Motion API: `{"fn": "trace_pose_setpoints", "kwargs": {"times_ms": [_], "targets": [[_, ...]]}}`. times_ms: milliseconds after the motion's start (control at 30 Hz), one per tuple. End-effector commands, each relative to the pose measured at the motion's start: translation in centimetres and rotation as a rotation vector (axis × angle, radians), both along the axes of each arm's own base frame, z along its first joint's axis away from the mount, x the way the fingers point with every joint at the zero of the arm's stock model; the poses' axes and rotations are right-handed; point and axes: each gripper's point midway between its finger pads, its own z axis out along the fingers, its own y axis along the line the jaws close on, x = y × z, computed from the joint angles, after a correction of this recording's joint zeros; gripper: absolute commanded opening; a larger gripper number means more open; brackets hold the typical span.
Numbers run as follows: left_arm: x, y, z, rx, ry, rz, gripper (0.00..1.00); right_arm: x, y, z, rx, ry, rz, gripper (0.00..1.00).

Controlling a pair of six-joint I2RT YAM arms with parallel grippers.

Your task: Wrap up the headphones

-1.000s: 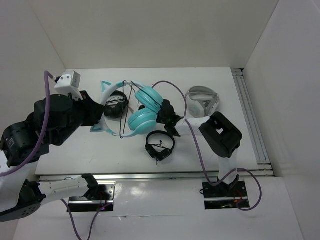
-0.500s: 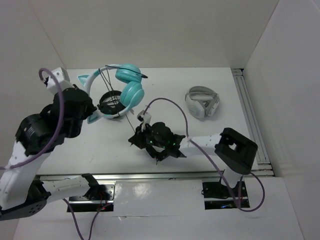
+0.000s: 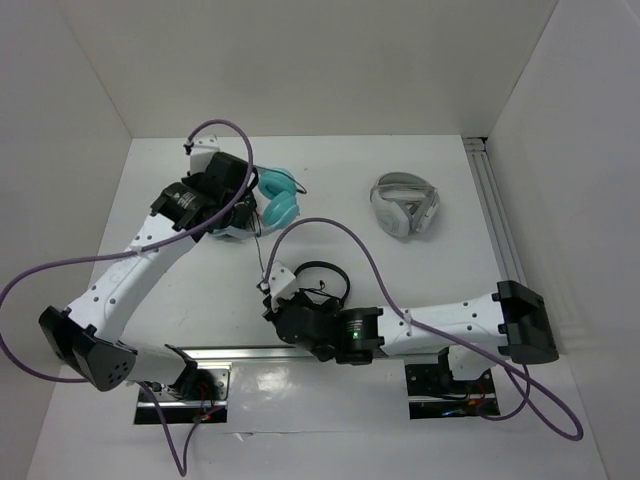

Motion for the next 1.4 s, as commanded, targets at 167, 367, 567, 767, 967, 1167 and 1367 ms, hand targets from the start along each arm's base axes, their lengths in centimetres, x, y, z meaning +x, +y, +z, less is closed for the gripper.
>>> {"fn": "trace_pose_setpoints", "kwargs": {"times_ms": [167,367,567,767,967,1167,1367], "targets": [[-0.4,-3.7,-4.9,0.016,0.113,-0.281,0.00,2.8,-5.0,6.0,-0.228,-0.273,-0.061,0.00],[-2.6,-5.3,-6.6,0.076,0.155,-0.341,0.00,2.0,-4.8,7.7,-0.281,-0.315,0.069,0.01],[-2.5,-3.1,-6.8,0.006,0.183,-0.151,0.00,-0.1,-3.0,9.4,-0.172,-0.285,0.196,0.00],[-1.8,-1.4,-5.7,-0.128,0.150,0.019,0.00,-3.5,-0.7,11.3,-0.036,-0.258,0.372,0.00],[-1.4,-0.8,-5.1,-0.187,0.120,0.086,0.00,-4.8,0.6,11.6,0.004,-0.253,0.452,0.00],[-2.2,-1.4,-6.8,-0.111,0.181,-0.024,0.00,-1.4,-1.4,13.1,-0.099,-0.357,0.285,0.00],[-4.5,-3.2,-8.0,-0.070,0.220,-0.288,0.00,4.9,-5.4,13.3,-0.302,-0.481,0.061,0.00]]}}
